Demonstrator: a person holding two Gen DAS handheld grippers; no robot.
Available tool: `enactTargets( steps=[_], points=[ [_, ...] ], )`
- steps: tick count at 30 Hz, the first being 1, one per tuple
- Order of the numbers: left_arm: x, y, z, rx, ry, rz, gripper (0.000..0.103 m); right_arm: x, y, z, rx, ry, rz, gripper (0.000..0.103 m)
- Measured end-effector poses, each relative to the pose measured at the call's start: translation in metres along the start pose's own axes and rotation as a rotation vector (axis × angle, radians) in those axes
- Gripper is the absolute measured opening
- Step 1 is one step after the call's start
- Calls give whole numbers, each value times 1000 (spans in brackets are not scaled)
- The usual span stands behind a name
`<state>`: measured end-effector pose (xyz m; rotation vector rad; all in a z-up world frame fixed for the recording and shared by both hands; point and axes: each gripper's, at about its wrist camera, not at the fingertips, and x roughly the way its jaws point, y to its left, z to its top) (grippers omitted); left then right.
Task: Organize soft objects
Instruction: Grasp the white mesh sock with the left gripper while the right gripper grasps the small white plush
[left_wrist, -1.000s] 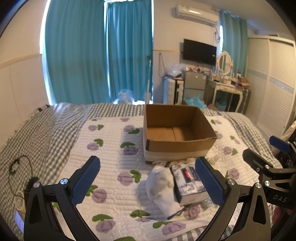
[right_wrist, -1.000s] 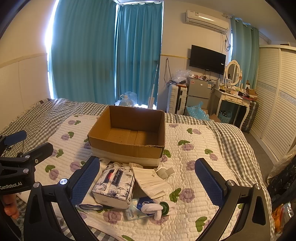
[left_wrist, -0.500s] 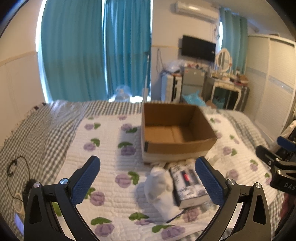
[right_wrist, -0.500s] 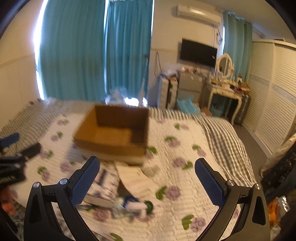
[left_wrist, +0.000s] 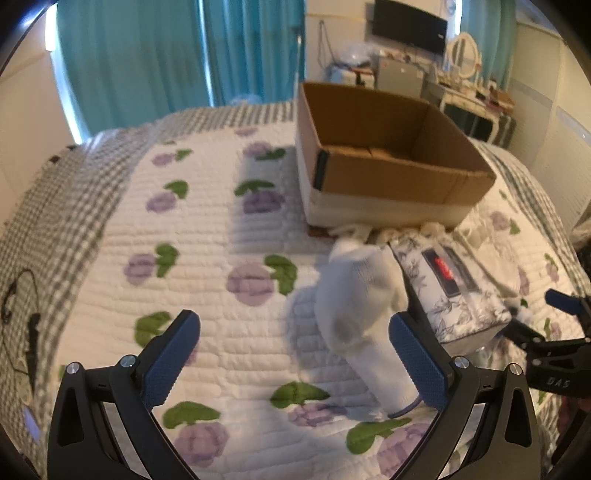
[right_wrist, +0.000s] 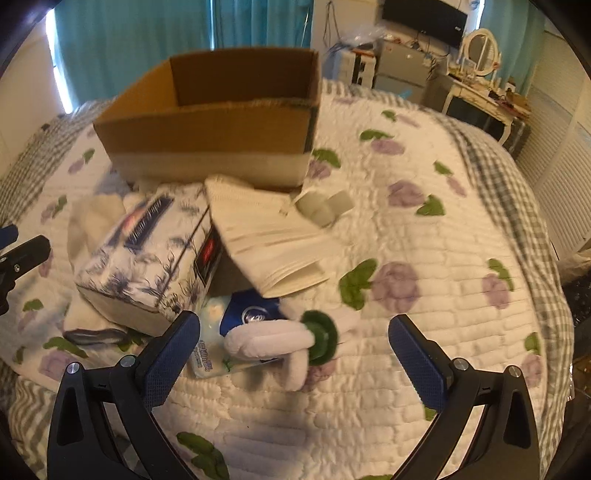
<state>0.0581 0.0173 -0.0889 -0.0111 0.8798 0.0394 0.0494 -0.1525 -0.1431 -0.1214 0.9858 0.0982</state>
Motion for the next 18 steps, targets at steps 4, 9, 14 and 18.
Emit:
enactTargets(
  steps=[4, 9, 14, 18],
  points=[
    [17, -7, -1, 23, 30, -24, 103, 15, -1, -1, 10, 47, -9, 90],
    [36, -16, -1, 44, 74, -63, 102, 19, -9, 0, 21, 61, -20, 68],
    [53, -22, 1, 54, 117, -123, 82, 9, -12, 5, 31, 30, -13, 52],
    [59, -25, 0, 64, 142, -212, 55, 2, -12, 7, 25, 21, -17, 45]
  ],
)
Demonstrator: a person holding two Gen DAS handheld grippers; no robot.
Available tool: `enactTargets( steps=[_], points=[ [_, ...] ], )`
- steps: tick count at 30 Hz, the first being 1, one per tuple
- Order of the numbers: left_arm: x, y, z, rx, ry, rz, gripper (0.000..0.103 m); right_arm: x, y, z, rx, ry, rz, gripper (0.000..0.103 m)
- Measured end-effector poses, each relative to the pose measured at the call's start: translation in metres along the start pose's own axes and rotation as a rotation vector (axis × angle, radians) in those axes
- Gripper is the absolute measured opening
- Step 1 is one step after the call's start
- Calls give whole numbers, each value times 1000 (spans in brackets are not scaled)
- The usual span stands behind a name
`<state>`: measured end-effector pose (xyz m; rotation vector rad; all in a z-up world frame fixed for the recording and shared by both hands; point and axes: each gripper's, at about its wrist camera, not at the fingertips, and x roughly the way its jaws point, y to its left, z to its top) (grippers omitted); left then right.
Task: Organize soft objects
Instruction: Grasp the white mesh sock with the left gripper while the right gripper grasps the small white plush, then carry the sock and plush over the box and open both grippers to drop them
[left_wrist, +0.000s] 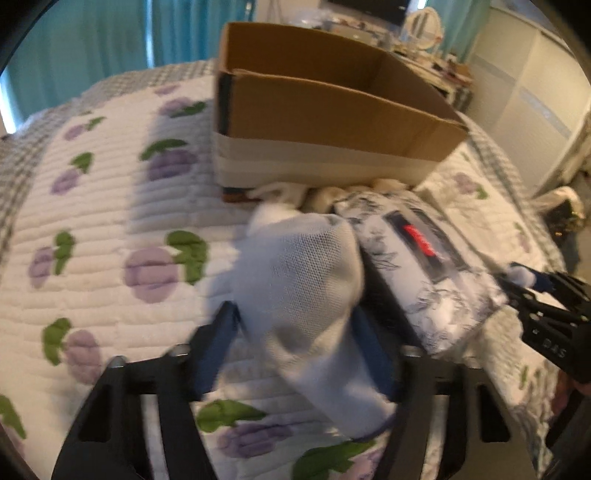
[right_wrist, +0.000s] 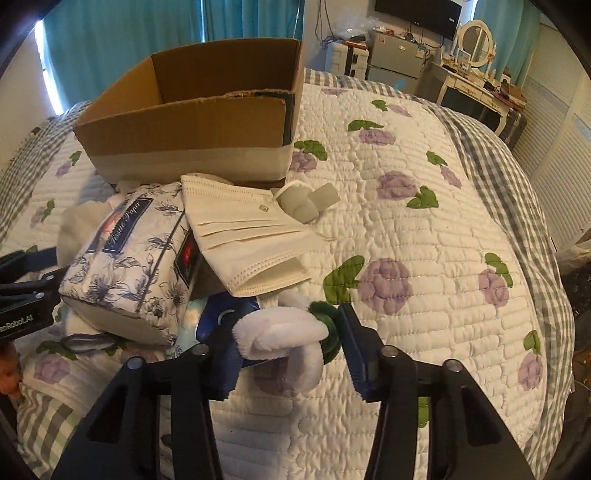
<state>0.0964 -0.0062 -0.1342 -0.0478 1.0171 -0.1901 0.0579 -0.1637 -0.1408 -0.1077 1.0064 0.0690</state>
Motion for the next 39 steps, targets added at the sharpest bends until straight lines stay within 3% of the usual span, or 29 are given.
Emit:
enactTargets(
  steps=[4, 7, 13, 15, 25, 36, 39],
  points=[
    [-4, -2, -1, 14, 3, -57, 40, -8, -3, 0, 6, -10, 2, 42],
    [-10, 1, -2, -2, 11, -74, 35, -16, -5, 0, 6, -19, -3, 41],
    [-39, 0, -6, 14, -25, -56, 32, -47, -5, 1, 6, -76, -9, 39],
    [-49, 1, -4, 16, -46, -49, 32, -60, -3, 2, 3, -95, 3, 21],
    [-116, -2, 4, 37, -183, -2, 32, -113, 7, 13, -22, -198, 71, 15],
    [-156, -13, 49, 78, -288, 37, 32, -169, 41, 94, -159, -394, 122, 15],
    [-160, -14, 68, 68, -313, 34, 32, -173, 50, 123, -163, -444, 192, 15]
  ],
)
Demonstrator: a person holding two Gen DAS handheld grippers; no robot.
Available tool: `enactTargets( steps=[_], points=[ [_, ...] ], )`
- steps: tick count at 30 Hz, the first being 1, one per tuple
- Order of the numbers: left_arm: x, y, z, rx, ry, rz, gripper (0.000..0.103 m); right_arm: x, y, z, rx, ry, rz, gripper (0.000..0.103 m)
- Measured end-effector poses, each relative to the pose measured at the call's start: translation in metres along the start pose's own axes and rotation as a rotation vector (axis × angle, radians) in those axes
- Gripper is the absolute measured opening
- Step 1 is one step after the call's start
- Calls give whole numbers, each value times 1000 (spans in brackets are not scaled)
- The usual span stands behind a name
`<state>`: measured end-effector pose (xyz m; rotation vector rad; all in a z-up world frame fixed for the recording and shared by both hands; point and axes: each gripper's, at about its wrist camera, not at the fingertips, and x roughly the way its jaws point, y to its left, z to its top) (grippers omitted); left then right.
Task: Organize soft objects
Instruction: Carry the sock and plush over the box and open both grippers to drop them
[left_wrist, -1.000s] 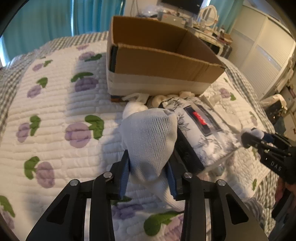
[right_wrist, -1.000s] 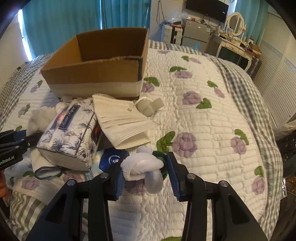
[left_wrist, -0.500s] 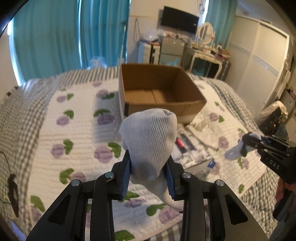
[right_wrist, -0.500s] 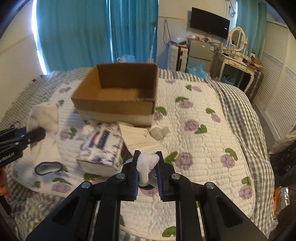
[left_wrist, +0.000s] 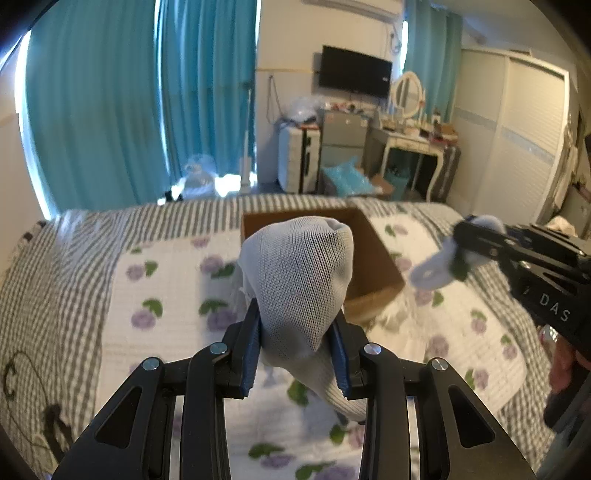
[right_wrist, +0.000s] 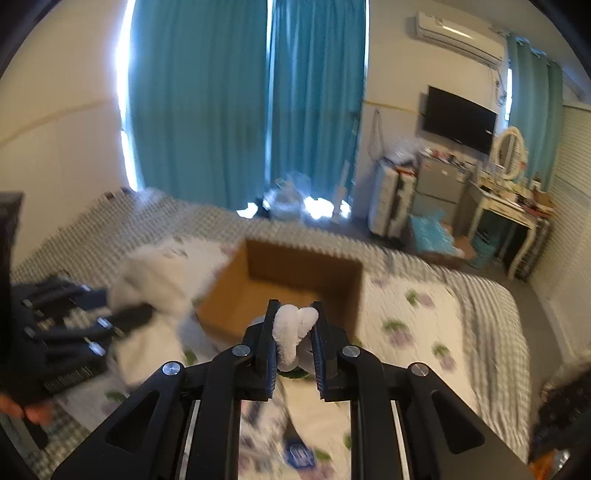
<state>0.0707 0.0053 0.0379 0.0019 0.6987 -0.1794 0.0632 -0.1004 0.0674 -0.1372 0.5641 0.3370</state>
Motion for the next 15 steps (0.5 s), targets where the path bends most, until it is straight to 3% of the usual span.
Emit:
enactTargets(
  steps=[2, 8, 15],
  points=[
    [4, 0, 12, 3, -14, 0, 32, 9, 1, 12, 6, -16, 33, 15],
    [34, -2, 47, 29, -29, 8, 32, 61, 0, 38, -21, -4, 9, 15],
    [101, 6, 65, 36, 30, 21, 33, 136, -27, 29, 42, 84, -2, 15]
  ],
)
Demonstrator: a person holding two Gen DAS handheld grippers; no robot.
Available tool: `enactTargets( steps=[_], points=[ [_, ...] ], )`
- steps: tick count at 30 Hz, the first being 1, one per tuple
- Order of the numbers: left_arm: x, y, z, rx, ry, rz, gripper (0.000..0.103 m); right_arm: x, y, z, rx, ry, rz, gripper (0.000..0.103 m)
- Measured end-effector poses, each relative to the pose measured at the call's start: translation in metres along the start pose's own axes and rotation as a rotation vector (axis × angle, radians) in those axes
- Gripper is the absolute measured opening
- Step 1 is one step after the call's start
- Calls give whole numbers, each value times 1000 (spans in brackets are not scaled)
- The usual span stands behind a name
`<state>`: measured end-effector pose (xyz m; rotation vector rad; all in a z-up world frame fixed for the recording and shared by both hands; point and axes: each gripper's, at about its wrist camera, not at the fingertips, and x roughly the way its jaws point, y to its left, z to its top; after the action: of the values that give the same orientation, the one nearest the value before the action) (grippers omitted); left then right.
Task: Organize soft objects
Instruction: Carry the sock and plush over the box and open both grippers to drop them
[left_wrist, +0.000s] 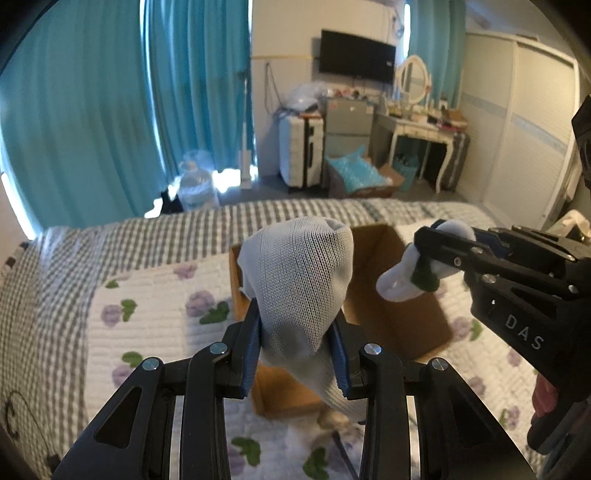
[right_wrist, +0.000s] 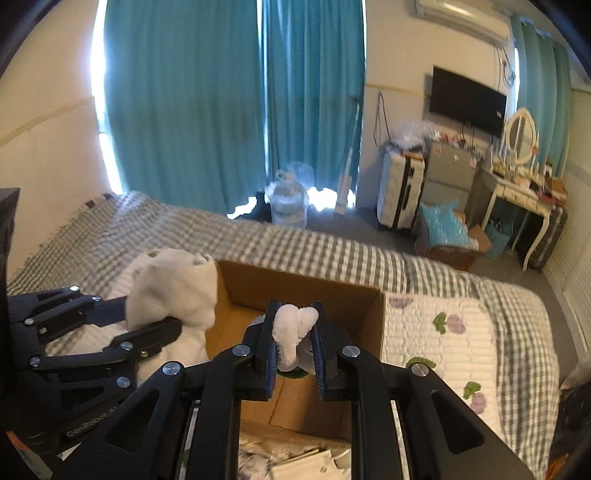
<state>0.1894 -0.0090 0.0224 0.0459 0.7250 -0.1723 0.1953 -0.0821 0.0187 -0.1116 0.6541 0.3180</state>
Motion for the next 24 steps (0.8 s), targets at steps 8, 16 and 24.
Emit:
enactTargets(
  steps=[8, 16, 24],
  points=[
    [64, -3, -8, 35, 82, -2, 39, 65, -26, -28, 59, 85, 4, 16],
    [91, 1, -20, -2, 162, 37, 53, 66, -30, -29, 73, 73, -52, 50],
    [44, 2, -6, -18, 71, 37, 75, 5, -32, -6, 96, 2, -95, 84]
  ],
)
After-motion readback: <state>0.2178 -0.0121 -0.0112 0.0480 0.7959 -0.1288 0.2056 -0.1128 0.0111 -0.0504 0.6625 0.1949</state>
